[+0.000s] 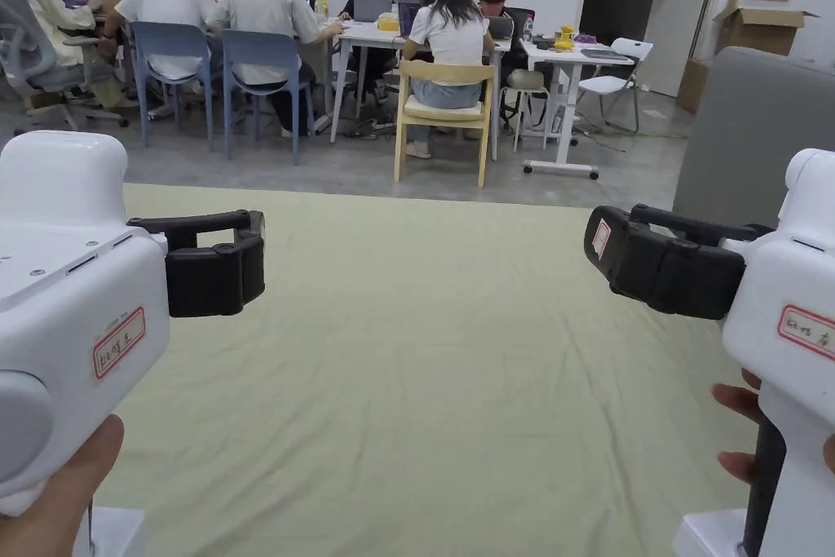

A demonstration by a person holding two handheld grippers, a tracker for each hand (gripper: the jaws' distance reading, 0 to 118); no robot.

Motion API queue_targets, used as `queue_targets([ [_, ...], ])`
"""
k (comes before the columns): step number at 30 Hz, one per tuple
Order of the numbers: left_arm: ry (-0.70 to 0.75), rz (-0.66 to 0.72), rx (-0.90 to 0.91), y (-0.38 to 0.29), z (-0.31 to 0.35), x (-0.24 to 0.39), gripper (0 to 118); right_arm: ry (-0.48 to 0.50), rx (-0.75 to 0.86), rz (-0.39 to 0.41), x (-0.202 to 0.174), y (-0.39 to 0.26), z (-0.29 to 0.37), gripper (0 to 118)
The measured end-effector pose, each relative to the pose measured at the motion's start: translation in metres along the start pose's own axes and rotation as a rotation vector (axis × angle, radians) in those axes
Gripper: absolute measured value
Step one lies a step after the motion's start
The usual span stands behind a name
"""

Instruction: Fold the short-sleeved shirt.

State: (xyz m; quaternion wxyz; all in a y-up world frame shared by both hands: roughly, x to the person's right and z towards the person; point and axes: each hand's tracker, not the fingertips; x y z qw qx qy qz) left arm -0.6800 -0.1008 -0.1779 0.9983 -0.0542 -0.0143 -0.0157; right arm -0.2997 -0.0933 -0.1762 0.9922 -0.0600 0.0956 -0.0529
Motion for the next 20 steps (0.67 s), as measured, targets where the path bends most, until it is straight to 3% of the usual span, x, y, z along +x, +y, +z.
queue_targets([
  [2,0.003,-0.004,0.003,0.0,0.001,0.001,118,-0.047,0.02,0.043,-0.001,-0.003,-0.003,118],
  [7,0.014,-0.008,0.007,0.0,0.0,0.001,118,-0.04,0.021,0.015,0.003,-0.004,-0.004,118],
  [20,0.022,-0.012,0.016,0.001,0.003,0.0,118,-0.071,0.052,0.08,-0.007,-0.006,0.001,118],
])
